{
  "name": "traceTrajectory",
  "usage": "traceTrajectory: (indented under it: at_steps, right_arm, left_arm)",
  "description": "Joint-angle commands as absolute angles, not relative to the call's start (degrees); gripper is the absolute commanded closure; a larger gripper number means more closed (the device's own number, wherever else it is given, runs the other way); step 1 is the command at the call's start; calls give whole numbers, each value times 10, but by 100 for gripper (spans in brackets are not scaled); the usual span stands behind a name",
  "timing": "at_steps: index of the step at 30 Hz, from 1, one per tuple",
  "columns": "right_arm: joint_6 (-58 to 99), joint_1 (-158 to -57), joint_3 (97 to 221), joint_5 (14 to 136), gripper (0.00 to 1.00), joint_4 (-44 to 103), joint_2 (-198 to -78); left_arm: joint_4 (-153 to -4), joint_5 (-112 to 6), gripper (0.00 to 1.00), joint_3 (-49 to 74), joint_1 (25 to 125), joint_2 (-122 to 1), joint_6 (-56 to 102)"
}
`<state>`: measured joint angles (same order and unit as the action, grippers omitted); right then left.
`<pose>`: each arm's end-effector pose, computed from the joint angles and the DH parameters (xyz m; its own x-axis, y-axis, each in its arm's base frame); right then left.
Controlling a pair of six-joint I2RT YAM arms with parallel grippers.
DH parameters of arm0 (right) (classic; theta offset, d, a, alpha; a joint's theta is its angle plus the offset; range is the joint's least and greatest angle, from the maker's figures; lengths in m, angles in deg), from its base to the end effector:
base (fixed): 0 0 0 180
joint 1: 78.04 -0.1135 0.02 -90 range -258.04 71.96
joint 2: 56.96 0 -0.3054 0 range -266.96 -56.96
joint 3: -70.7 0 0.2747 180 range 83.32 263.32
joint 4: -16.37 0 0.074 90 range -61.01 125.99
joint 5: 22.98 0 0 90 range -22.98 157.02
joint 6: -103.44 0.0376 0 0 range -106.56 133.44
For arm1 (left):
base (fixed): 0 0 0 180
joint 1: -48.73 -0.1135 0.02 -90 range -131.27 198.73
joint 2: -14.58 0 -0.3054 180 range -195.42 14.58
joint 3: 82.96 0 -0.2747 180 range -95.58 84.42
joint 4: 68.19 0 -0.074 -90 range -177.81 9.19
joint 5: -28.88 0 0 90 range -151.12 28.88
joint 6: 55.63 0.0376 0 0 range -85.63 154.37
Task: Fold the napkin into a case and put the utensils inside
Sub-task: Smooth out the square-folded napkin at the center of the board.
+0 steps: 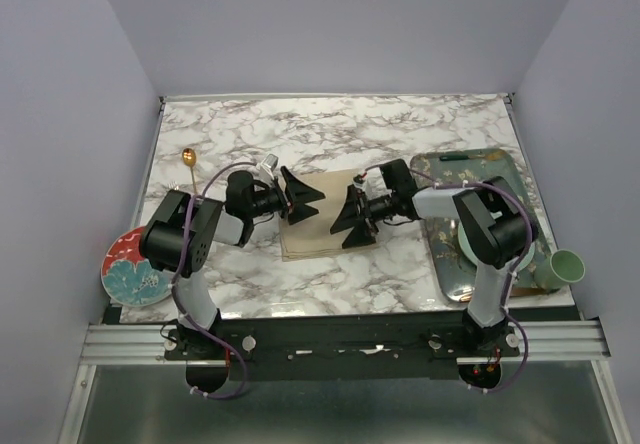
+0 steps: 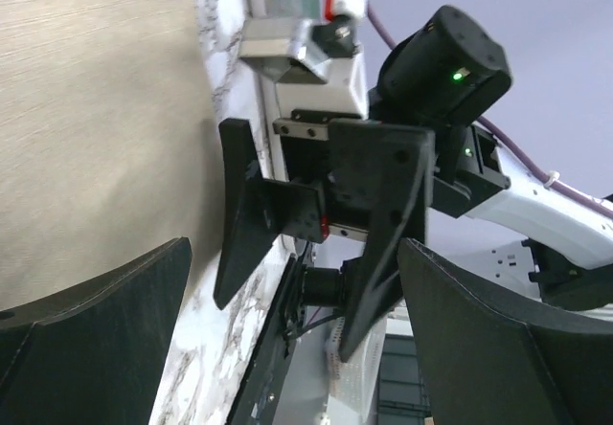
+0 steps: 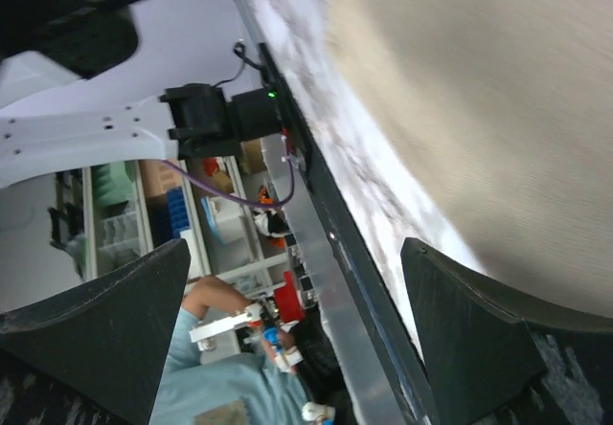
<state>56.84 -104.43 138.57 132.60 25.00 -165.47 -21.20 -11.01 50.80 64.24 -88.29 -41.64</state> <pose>0.3286 0.2013 0.1563 -0.9851 -0.1717 0.0000 -0.0538 0.3086 0.9497 0.3159 -0.1176 0.1654 -0.9127 -0.3925 -0.1137 0.0611 0.1439 -0.9877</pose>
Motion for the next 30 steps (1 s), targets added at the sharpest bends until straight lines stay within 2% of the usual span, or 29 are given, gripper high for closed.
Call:
traceTrajectory:
  at_steps: [1,8,11,16,17,18,19,21,22,24,25,30]
  right_arm:
    - [556,-1035,1366,1321,0,276,-1712]
    - [530,-995,1388,1337,0,360,-1752]
    - [444,-992,1412,1322,0,464,-1725]
    - [380,-992,1491,1324,0,538,-1669]
    - [357,-993,1511,1327,0,562,-1662]
    - [341,-992,1529,1326,0,582,-1650]
    - [324,-992,1570,1323,0,601,-1646]
    - [279,-993,1609,1308,0,658,-1642]
    - [263,-992,1648,1272,0,675,-1638]
    - [232,-992,1672,1217,0,693,-1635]
    - [226,-992,1679,1148,0,693,-1631]
    - [214,-991,1712,1039,0,691,-1650]
  left_arm:
    - [-218,-126,2,505,643,-930,-418]
    - [-246,-123,2,511,630,-964,-421]
    - [-293,-122,2,535,631,-918,-403]
    - [-387,-94,1,548,633,-790,-340]
    - [-439,-91,1,526,630,-765,-298]
    - [-630,-125,1,493,626,-719,-216]
    - [-732,-156,1,407,625,-705,-44]
    - [-925,-230,1,322,627,-701,118]
    - [-959,-295,1,257,626,-712,214]
    - [-1018,-337,1,203,626,-730,284]
    - [-1029,-362,1,160,626,-752,310]
    - [-1059,-407,1,72,636,-834,419]
